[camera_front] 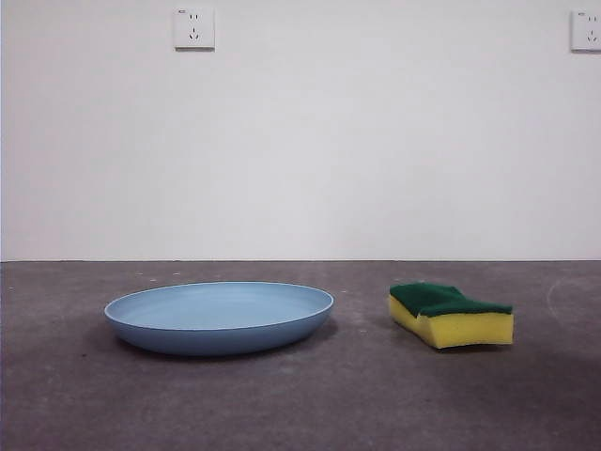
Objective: Pick up the plate,pick up the cloth,clean the plate with the cloth
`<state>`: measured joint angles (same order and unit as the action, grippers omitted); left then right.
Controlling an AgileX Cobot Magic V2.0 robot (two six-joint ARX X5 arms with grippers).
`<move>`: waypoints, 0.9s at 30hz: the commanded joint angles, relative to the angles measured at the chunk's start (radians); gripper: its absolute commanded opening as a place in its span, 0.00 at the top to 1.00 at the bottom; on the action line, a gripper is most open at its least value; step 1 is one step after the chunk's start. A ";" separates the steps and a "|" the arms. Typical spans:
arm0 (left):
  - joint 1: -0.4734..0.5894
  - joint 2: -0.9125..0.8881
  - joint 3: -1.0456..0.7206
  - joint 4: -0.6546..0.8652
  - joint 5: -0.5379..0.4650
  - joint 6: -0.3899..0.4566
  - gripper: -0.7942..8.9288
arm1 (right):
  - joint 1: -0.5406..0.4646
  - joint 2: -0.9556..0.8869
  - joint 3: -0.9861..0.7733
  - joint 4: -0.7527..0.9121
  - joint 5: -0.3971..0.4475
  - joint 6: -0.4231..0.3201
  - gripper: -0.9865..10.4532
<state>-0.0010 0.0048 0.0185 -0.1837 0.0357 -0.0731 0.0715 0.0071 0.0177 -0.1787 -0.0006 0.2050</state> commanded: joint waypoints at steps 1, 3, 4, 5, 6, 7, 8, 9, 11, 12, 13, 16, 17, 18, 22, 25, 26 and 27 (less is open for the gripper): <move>0.003 -0.003 0.003 0.010 0.005 -0.071 0.92 | 0.001 0.006 0.029 -0.003 0.000 0.077 0.92; 0.003 0.003 0.026 0.009 0.023 -0.111 0.93 | 0.001 0.024 0.061 -0.004 0.000 0.103 0.92; 0.003 0.010 0.044 0.005 0.024 -0.132 0.93 | 0.001 0.041 0.081 -0.008 0.000 0.117 0.92; 0.003 0.019 0.061 0.002 0.024 -0.146 0.93 | 0.001 0.058 0.103 -0.015 0.000 0.125 0.92; 0.003 0.032 0.082 0.001 0.025 -0.160 0.93 | 0.001 0.080 0.126 -0.021 0.000 0.127 0.92; 0.003 0.048 0.106 -0.003 0.025 -0.172 0.93 | 0.001 0.111 0.155 -0.032 -0.001 0.127 0.92; 0.003 0.064 0.129 -0.008 0.025 -0.172 0.93 | 0.001 0.140 0.184 -0.045 -0.001 0.127 0.92; 0.003 0.087 0.157 -0.016 0.025 -0.171 0.93 | 0.001 0.178 0.220 -0.064 -0.002 0.126 0.92; 0.003 0.138 0.214 -0.032 0.026 -0.171 0.93 | 0.001 0.260 0.298 -0.104 -0.002 0.125 0.92; 0.003 0.170 0.245 -0.038 0.027 -0.170 0.93 | 0.001 0.304 0.339 -0.124 -0.003 0.115 0.92; 0.003 0.204 0.277 -0.048 0.029 -0.167 0.93 | 0.001 0.348 0.380 -0.143 -0.008 0.102 0.92; 0.003 0.315 0.373 -0.082 0.056 -0.159 0.93 | 0.001 0.473 0.496 -0.185 -0.070 0.046 0.92; 0.003 0.352 0.402 -0.095 0.068 -0.159 0.93 | 0.001 0.511 0.531 -0.200 -0.089 0.031 0.92; 0.003 0.397 0.435 -0.112 0.086 -0.150 0.93 | 0.001 0.555 0.573 -0.224 -0.110 0.014 0.92; 0.003 0.573 0.554 -0.202 0.181 -0.064 0.92 | 0.001 0.724 0.728 -0.326 -0.184 -0.049 0.92; 0.002 0.699 0.629 -0.276 0.220 -0.028 0.92 | 0.001 0.839 0.822 -0.395 -0.247 -0.090 0.92; 0.002 0.734 0.648 -0.295 0.232 -0.027 0.92 | 0.001 0.871 0.847 -0.417 -0.268 -0.102 0.92; 0.002 0.773 0.669 -0.313 0.235 -0.027 0.92 | 0.001 0.906 0.874 -0.441 -0.294 -0.119 0.91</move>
<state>-0.0010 0.7506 0.6796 -0.4862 0.2634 -0.1303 0.0715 0.8886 0.8753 -0.6079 -0.2756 0.1318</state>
